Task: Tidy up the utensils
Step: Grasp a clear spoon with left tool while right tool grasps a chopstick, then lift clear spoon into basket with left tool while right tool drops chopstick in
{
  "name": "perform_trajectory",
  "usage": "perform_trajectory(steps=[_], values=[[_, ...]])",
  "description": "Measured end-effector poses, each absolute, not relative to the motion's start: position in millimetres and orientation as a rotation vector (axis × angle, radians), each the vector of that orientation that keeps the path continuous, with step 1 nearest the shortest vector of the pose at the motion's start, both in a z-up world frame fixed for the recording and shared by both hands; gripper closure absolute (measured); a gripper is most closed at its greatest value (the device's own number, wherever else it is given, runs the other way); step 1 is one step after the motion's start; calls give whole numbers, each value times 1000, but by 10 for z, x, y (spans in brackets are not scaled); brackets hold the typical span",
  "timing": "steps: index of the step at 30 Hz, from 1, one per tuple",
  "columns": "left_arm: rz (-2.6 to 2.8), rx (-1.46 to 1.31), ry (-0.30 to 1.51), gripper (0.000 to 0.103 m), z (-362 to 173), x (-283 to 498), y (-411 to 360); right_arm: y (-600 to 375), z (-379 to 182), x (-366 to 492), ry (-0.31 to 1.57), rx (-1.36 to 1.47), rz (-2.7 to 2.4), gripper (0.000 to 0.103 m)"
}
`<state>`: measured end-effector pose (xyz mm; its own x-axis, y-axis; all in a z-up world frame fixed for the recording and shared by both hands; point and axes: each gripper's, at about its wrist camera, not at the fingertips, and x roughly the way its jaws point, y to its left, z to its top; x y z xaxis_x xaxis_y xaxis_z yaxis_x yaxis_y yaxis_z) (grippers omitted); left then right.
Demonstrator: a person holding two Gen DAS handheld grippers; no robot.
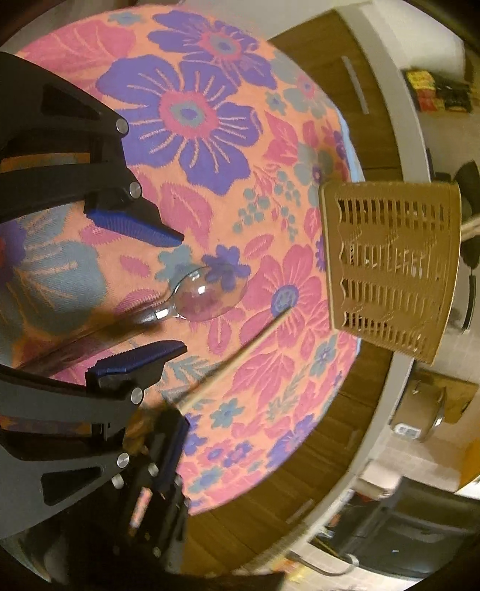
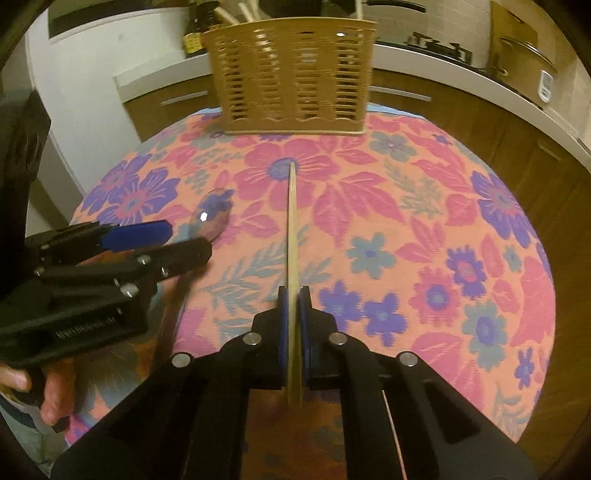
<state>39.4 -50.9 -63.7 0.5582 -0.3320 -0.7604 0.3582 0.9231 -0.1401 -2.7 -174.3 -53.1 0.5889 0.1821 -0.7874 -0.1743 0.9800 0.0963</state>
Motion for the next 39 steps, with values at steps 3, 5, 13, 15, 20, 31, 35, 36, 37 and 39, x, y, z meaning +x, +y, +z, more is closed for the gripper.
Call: perform_trajectory(steps=[3, 5, 13, 15, 20, 31, 35, 36, 37, 39], values=[[-363, 139, 893, 53, -655, 391, -668, -1831, -506, -20, 926, 18, 181, 99], [-338, 183, 889, 53, -669, 390, -735, -1875, -503, -13, 938, 21, 169, 99], [-318, 242, 866, 90, -657, 388, -685, -2006, -556, 151, 1033, 84, 205, 98], [-330, 207, 877, 92, -639, 420, -605, -2025, -529, 300, 1074, 100, 223, 93], [-351, 129, 899, 93, -604, 475, -425, -2010, -521, 656, 1163, 128, 234, 85], [-322, 77, 859, 93, -493, 566, -167, -1649, -484, 1176, 1295, -76, 171, 99], [-337, 51, 809, 93, -356, 565, -105, -1543, -440, 1166, 1276, -97, 192, 99], [-343, 42, 788, 93, -295, 569, -81, -1537, -406, 1147, 1262, -80, 212, 99], [-345, 35, 769, 93, -234, 579, -63, -1529, -367, 1129, 1247, -71, 224, 99], [-353, 14, 721, 93, -73, 592, -27, -1533, -237, 1092, 1204, -63, 247, 99]])
